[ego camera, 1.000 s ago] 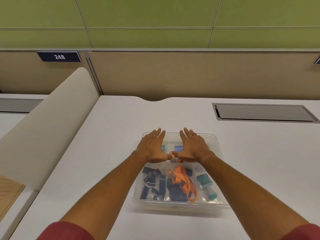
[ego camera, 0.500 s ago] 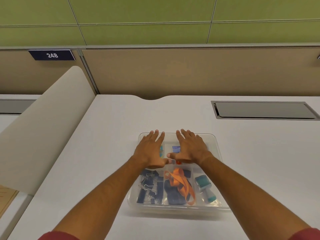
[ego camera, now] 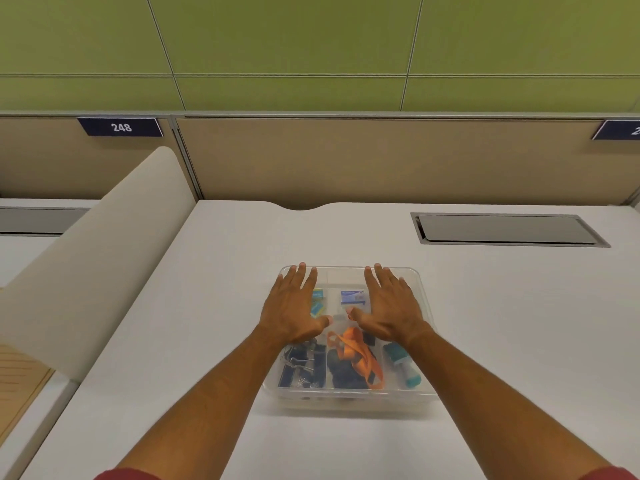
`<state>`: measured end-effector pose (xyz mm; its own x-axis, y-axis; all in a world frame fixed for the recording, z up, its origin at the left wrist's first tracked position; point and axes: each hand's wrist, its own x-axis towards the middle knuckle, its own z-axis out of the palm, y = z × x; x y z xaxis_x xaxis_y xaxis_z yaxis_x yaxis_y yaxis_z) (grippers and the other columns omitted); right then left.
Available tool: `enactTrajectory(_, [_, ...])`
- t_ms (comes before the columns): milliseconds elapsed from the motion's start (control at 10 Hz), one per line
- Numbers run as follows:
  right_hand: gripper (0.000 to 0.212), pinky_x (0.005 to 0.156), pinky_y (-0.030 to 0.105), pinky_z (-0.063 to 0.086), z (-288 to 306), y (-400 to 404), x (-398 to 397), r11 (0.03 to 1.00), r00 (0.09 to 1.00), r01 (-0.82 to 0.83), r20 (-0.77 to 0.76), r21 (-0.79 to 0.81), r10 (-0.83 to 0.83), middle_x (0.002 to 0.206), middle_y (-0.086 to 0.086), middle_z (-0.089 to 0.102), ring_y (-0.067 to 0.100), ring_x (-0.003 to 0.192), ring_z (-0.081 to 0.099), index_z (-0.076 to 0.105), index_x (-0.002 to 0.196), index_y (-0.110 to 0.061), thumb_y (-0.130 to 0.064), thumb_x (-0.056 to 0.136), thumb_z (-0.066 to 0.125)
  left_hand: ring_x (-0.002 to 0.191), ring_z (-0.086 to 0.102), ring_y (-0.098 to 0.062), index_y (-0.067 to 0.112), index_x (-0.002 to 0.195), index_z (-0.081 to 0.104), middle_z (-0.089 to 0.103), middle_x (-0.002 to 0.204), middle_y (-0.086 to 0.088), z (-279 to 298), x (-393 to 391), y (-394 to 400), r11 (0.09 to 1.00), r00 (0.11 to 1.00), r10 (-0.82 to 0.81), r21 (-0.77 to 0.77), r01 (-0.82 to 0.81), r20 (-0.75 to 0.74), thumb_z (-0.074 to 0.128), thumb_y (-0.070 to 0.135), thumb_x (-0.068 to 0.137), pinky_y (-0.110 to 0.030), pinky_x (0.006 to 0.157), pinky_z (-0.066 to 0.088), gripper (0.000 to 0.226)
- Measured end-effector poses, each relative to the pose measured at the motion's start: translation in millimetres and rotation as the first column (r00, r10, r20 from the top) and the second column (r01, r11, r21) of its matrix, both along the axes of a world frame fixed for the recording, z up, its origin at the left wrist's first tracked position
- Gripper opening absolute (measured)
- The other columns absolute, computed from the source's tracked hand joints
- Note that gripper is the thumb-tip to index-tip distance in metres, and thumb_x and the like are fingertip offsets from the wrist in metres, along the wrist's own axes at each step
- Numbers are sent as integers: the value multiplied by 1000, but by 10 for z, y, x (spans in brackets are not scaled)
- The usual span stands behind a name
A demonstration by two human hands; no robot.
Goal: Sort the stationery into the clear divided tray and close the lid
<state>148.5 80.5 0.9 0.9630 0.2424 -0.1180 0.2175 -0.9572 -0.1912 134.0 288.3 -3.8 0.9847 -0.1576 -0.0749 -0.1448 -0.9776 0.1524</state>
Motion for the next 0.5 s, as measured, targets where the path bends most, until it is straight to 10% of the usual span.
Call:
enactTrajectory(300, [101,118,44,-5,207,-126,-405,998,992,57,111,-19,-54,161,7,-9,26,148,-7,-6,151,-19,-79,73,14,147,-17,-27,24,152,-11,-16,160,-6,129,-347,-71,999,995,27,31,-30,92,22,75,74,-42,113,-17,99])
enactTrajectory(500, [120,118,44,-8,296,-188,-623,994,975,92,209,-56,-78,160,8,-13,27,148,-11,-10,151,-20,-88,53,-23,146,-20,-28,24,150,-18,-22,159,-7,226,-508,-158,999,988,34,11,-36,151,0,87,67,-47,117,-15,106])
